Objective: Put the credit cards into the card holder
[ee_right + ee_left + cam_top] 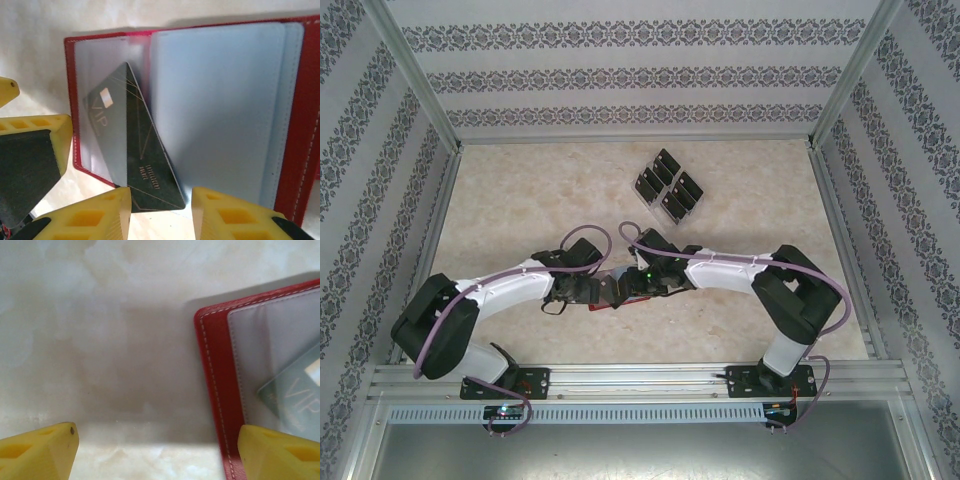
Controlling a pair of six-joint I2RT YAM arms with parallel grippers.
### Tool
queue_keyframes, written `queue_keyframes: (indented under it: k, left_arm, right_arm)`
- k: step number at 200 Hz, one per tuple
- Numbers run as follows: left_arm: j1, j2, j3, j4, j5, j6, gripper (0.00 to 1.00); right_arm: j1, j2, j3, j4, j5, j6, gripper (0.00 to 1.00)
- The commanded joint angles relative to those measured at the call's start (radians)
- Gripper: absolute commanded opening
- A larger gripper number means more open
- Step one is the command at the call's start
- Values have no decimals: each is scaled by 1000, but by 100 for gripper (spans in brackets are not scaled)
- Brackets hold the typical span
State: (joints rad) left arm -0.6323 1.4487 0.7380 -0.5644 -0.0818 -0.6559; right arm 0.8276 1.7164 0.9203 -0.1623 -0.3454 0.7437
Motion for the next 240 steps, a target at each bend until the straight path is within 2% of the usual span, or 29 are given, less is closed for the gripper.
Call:
queue_keyframes:
  k: [1,65,136,170,216,240]
  left_arm:
    - [15,11,-12,48,7,-18,83]
    - [16,-17,28,89,13,-16,83]
    - [16,56,15,135,44,-29,82]
    - [16,77,-6,148,51,-35,82]
    - [16,72,-7,126,29,-32,82]
    - [15,63,-8,102,5,-31,82]
  right_arm:
    - [6,19,20,17,-20,-16,39]
    - [5,37,17,27,-26,-11,38]
    - [-1,63,6,74,-71,12,33]
    - [-17,69,-14,108,-97,32,25]
    - [-61,40,-67,161,-123,67,0]
    - [-82,11,-91,165,-121,75,0]
